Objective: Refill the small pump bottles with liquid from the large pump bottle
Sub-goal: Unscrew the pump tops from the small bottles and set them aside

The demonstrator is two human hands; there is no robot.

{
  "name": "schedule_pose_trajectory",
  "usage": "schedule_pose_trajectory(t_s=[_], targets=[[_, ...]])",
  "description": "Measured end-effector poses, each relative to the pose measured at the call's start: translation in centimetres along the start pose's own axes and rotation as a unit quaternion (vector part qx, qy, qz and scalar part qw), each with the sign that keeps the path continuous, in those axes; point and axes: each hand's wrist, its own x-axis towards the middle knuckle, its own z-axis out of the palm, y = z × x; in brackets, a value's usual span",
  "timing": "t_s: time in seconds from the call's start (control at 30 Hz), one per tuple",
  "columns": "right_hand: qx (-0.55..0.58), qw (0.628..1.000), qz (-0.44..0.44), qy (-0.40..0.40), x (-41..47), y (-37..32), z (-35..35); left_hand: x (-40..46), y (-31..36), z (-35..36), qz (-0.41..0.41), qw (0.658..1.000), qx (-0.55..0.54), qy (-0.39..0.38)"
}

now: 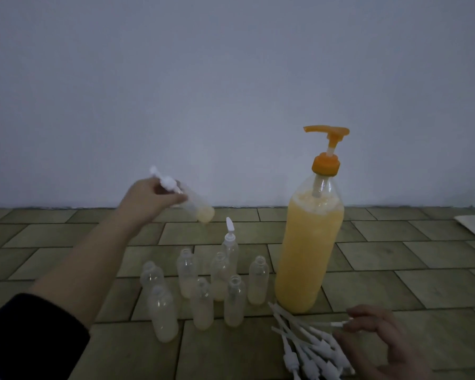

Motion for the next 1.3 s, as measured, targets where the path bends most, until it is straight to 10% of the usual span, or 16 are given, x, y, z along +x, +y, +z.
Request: schedule_pose_trajectory(t_s=[0.13,0.27,0.53,1.3], targets=[[0.036,0.998,-0.050,-0.023,1.9,-3.2,0.5,-3.4,2.6,-1.7,-0.004,0.929,-0.367,0.046],[0.151,0.986,-0.009,-0.074,4.6,-7.8,1.2,-7.8,4.6,-0.8,-0.058,0.859,-0.509,0.006],[0.157,0.964,0.102,-0.190,9.9,-15.9,4.9,-14.6,3.7,2.2,0.013,0.980,-0.140,-0.140],[0.205,0.922,0.229,-0.234,9.9,-13.7,4.5,-16.8,4.6,3.7,0.002,0.980,-0.130,-0.153]])
